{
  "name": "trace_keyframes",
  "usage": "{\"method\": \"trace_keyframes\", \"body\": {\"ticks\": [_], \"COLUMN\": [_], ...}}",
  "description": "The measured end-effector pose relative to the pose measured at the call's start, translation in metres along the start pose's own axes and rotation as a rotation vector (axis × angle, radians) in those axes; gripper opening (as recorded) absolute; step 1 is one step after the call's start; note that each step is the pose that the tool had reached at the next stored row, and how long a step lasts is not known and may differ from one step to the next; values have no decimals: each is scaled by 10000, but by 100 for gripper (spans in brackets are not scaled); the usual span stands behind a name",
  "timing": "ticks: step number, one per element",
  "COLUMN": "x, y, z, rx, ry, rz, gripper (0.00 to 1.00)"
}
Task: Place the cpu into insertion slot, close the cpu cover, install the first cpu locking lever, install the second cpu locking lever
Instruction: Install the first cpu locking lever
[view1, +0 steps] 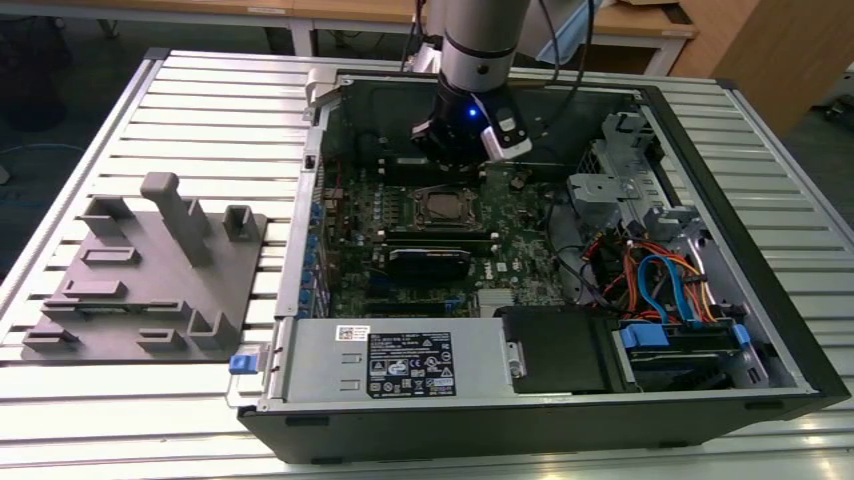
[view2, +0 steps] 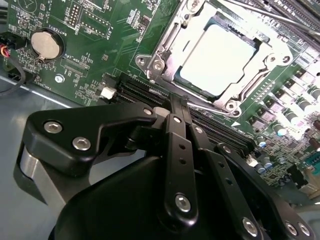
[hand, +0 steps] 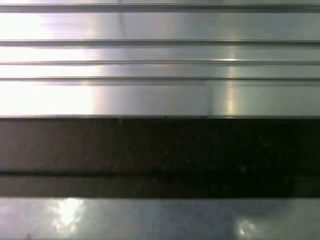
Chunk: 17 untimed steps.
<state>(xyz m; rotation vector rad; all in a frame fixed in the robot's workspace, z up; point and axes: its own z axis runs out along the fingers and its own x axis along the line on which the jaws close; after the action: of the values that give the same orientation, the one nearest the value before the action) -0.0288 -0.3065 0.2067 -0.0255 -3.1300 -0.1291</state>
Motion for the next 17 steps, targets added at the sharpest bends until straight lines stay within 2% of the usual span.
{"method": "trace_keyframes", "body": {"ticks": [12, 17], "x": [-16, -19], "y": [-5, -6], "z": [67, 74], "rx": [-3, -1], "ry": [-9, -9], "rz": [113, 122], "gripper": [10, 10]}}
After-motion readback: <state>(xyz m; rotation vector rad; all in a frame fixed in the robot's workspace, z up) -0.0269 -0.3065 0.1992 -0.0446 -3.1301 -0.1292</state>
